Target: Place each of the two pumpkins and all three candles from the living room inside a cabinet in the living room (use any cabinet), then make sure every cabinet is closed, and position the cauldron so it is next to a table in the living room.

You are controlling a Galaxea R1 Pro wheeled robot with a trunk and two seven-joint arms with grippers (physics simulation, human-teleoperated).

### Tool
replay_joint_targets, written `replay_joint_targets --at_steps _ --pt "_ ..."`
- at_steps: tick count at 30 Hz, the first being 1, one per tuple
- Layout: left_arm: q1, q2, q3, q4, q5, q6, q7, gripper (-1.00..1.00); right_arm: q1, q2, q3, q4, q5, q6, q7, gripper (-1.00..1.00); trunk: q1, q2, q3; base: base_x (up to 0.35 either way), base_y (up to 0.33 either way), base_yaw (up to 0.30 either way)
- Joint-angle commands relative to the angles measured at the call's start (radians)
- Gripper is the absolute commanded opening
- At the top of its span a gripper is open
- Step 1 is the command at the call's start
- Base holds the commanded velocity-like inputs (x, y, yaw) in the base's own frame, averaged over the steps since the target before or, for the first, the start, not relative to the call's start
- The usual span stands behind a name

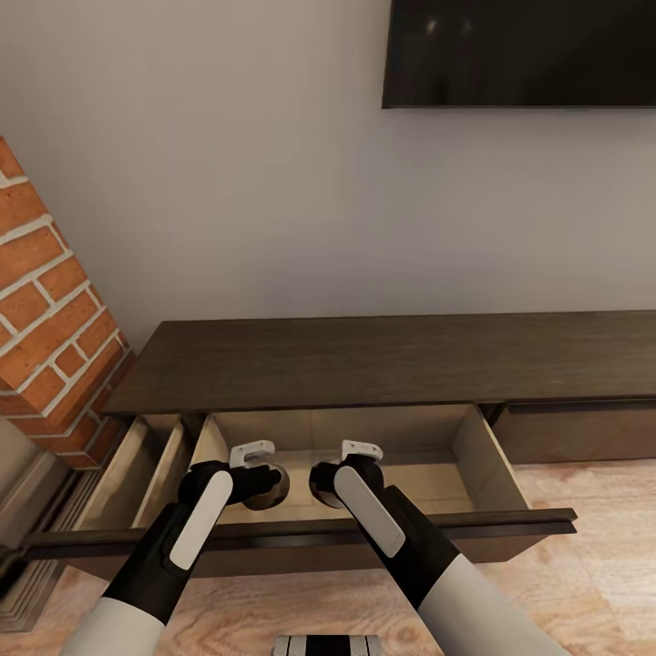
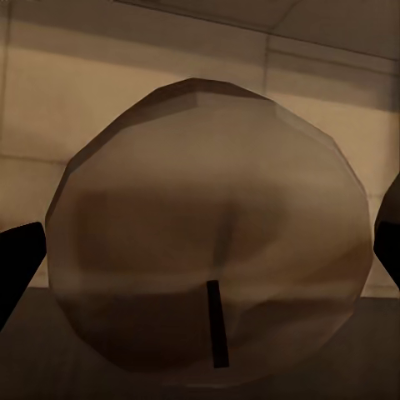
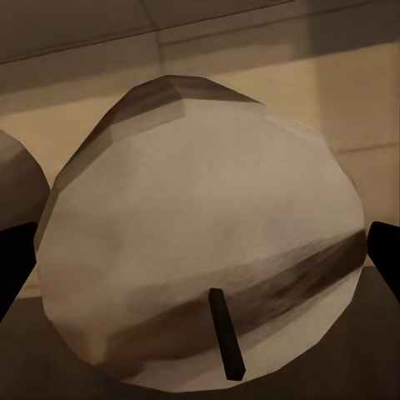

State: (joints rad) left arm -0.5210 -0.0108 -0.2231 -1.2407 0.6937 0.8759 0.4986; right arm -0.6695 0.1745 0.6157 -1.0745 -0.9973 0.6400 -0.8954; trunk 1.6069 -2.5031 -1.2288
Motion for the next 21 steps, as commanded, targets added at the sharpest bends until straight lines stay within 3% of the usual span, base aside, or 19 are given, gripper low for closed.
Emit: replay_joint_targets --at_steps 1,12,13,21 --pt "-0.001 0.000 -0.001 -0.001 0.010 0.002 0.011 -1.00 -0.001 0.000 0.001 -0.001 -0.006 0.003 -0.008 -1.00 0.000 0.000 -0.001 0.000 0.000 0.000" --pt "-0.001 0.000 -0.001 -0.002 0.011 0.002 0.010 -1.00 -0.001 0.000 0.001 -0.001 -0.004 -0.004 -0.007 -1.00 0.000 0.000 -0.001 0.000 0.000 0.000" --pt "-0.001 0.000 0.000 -0.002 0.011 0.002 0.010 -1.00 -0.001 0.000 0.001 -0.001 -0.003 -0.004 -0.008 1.00 0.000 0.000 -0.001 0.000 0.000 0.000" --pt "-0.001 0.000 0.000 -0.002 0.012 0.002 0.010 -1.00 -0.001 0.000 0.001 -0.002 -0.001 -0.004 -0.008 1.00 0.000 0.000 -0.001 0.000 0.000 0.000"
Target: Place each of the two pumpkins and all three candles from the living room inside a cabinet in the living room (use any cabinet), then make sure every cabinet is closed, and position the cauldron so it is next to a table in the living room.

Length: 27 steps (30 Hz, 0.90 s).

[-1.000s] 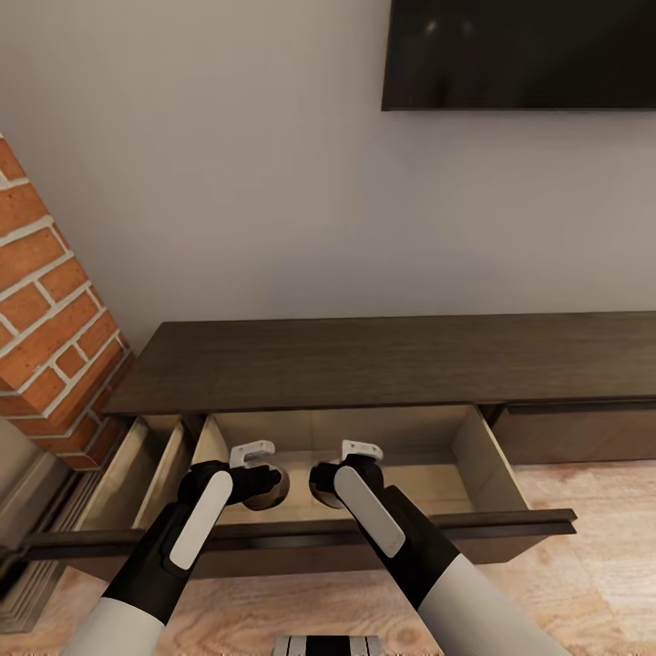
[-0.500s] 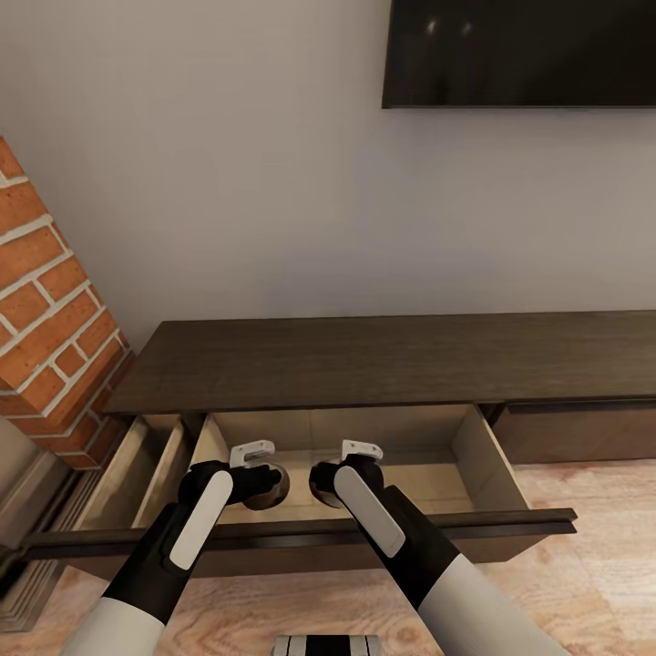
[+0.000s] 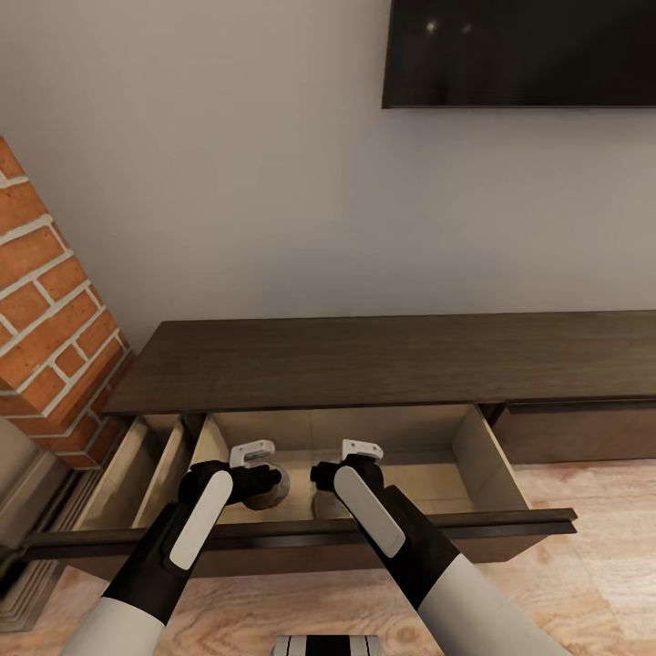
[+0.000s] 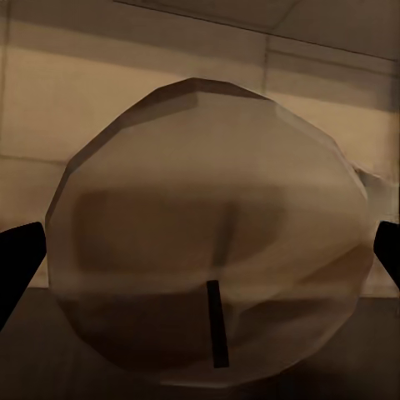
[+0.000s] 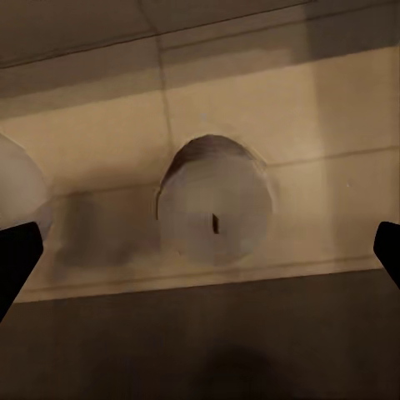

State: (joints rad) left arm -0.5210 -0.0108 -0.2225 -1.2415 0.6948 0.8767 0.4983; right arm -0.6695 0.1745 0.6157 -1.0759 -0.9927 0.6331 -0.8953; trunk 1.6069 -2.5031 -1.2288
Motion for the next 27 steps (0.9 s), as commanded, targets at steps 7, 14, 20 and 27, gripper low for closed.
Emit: replay_joint_targets --at_steps 7,14,20,27 --pt "-0.001 0.000 0.001 -0.001 0.011 0.002 0.010 1.00 -0.001 0.000 0.001 -0.001 -0.006 0.004 -0.008 1.00 0.000 0.000 -0.001 0.000 0.000 0.000" --pt "-0.001 0.000 0.002 -0.001 0.011 0.002 0.009 1.00 -0.001 0.000 0.001 -0.001 -0.006 0.003 -0.008 1.00 0.000 0.000 -0.001 0.000 0.000 0.000" --pt "-0.001 0.000 0.000 -0.001 0.011 0.002 0.010 1.00 -0.001 0.000 0.001 -0.001 -0.006 0.003 -0.007 1.00 -0.003 0.001 0.022 0.000 0.000 0.000" --pt "-0.001 -0.001 -0.001 0.000 0.012 0.004 0.011 1.00 -0.001 0.000 0.001 -0.001 -0.007 0.003 -0.008 1.00 -0.006 0.003 0.049 0.000 0.000 0.000"
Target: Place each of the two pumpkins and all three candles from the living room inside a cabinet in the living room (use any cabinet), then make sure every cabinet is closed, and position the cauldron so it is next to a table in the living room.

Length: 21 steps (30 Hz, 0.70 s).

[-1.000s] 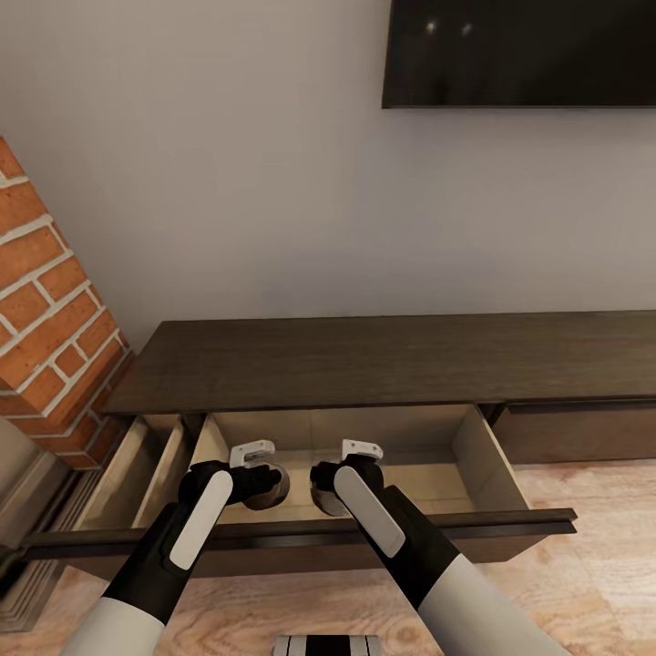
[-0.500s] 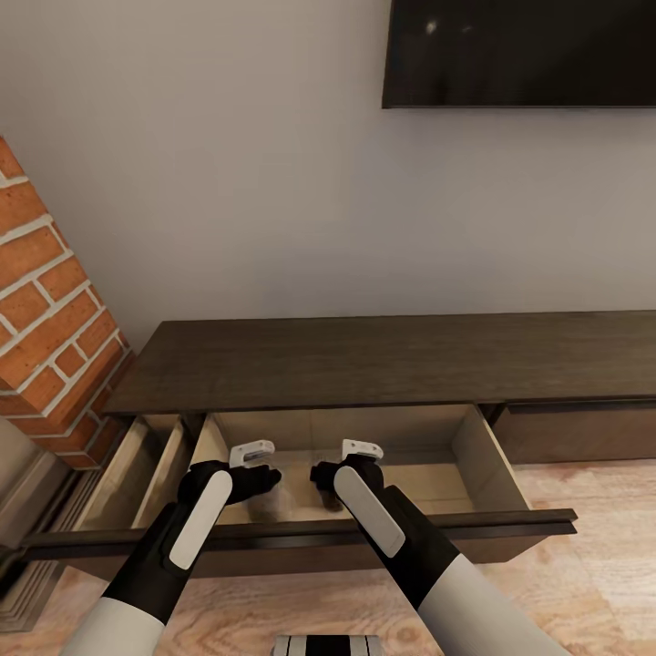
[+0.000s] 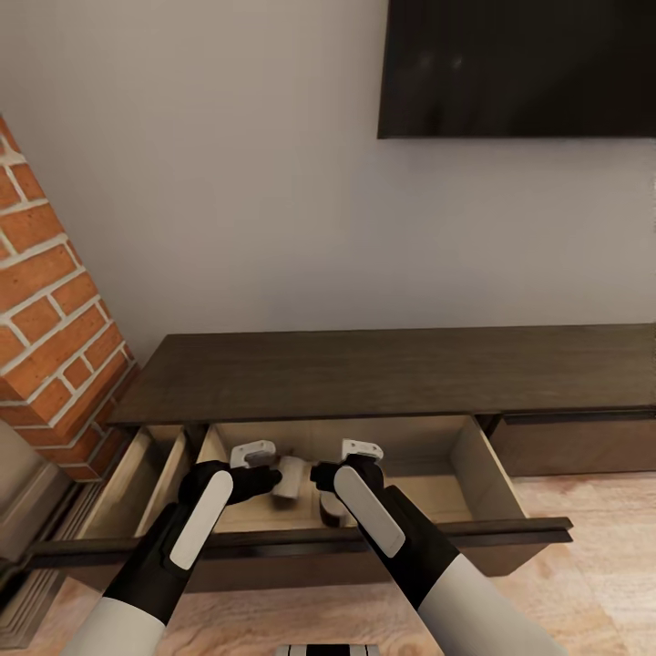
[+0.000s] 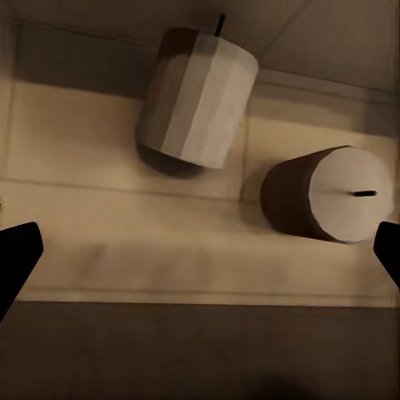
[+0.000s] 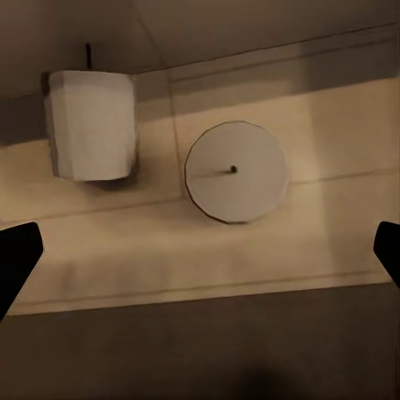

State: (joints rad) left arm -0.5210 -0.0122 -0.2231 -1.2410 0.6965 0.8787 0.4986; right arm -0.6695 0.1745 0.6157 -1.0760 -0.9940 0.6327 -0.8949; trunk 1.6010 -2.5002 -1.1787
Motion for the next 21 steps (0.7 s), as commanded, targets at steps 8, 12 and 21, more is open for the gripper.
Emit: replay_joint_targets --at_steps 8,12,21 --pt "-0.001 0.000 -0.001 -0.001 0.011 0.002 0.011 1.00 -0.001 0.000 0.001 -0.001 -0.006 0.004 -0.009 1.00 -0.024 0.042 0.026 -0.091 0.019 0.000" --pt "-0.001 0.000 -0.001 -0.001 0.011 0.002 0.011 1.00 -0.001 0.000 0.001 -0.001 -0.006 0.004 -0.009 1.00 -0.039 0.070 0.038 -0.044 0.009 0.000" --pt "-0.001 0.000 -0.001 -0.003 0.011 0.005 0.011 1.00 -0.001 0.000 0.001 -0.001 -0.007 0.004 -0.009 1.00 -0.074 0.133 0.066 -0.113 0.026 0.000"
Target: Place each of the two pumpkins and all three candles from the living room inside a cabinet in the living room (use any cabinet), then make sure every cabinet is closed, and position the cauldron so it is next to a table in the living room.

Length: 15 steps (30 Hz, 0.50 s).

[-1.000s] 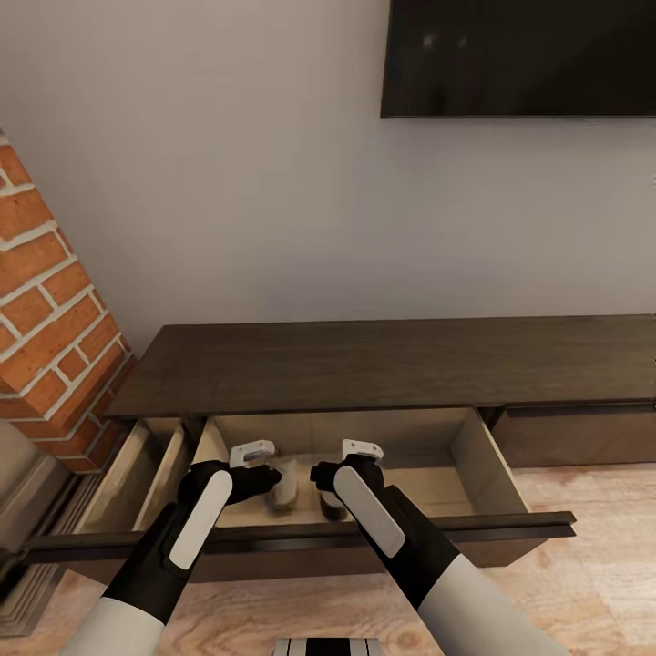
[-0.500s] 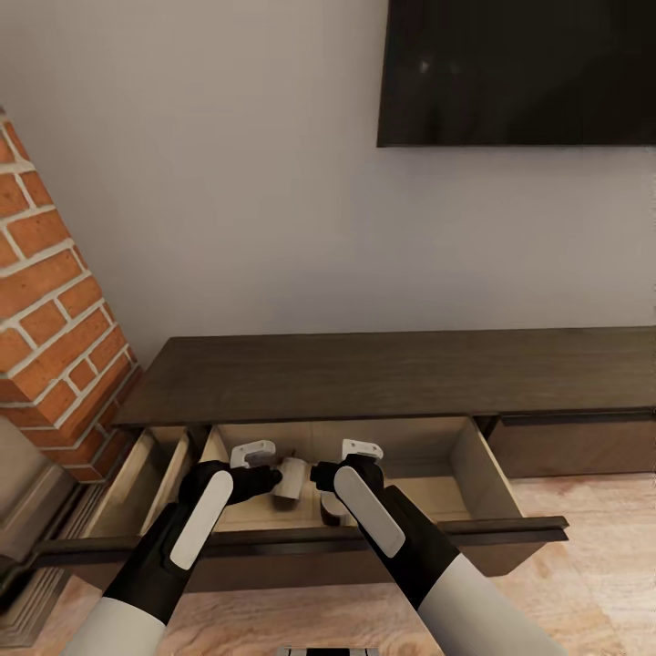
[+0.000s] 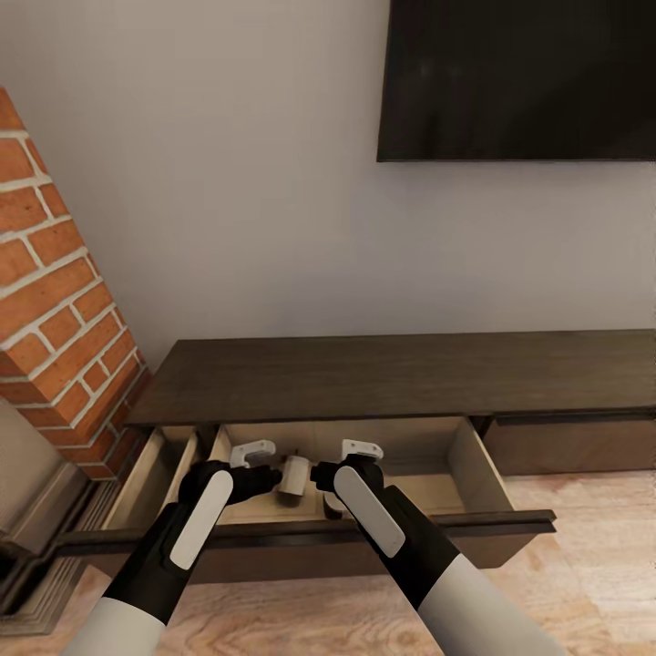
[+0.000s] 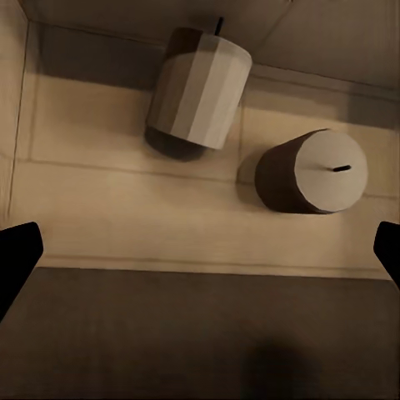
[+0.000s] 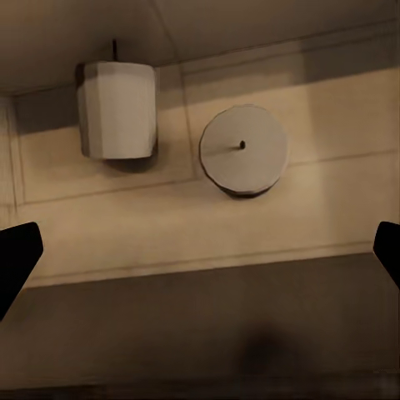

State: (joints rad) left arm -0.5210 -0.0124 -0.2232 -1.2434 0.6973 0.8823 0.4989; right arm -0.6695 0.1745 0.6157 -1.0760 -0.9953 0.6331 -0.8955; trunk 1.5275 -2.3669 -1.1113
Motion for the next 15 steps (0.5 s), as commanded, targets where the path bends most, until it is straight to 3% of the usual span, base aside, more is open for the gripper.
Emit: replay_joint_targets --at_steps 1,15 --pt "-0.001 0.000 0.000 -0.003 0.010 0.002 0.010 1.00 -0.001 0.000 0.001 -0.001 -0.006 0.003 -0.008 1.00 -0.004 0.007 0.002 -0.037 0.009 0.000" --pt "-0.001 0.000 0.000 -0.011 0.010 0.004 0.010 1.00 -0.001 0.000 0.001 -0.001 -0.006 0.004 -0.008 1.00 -0.058 0.105 0.046 -0.005 0.001 0.000"
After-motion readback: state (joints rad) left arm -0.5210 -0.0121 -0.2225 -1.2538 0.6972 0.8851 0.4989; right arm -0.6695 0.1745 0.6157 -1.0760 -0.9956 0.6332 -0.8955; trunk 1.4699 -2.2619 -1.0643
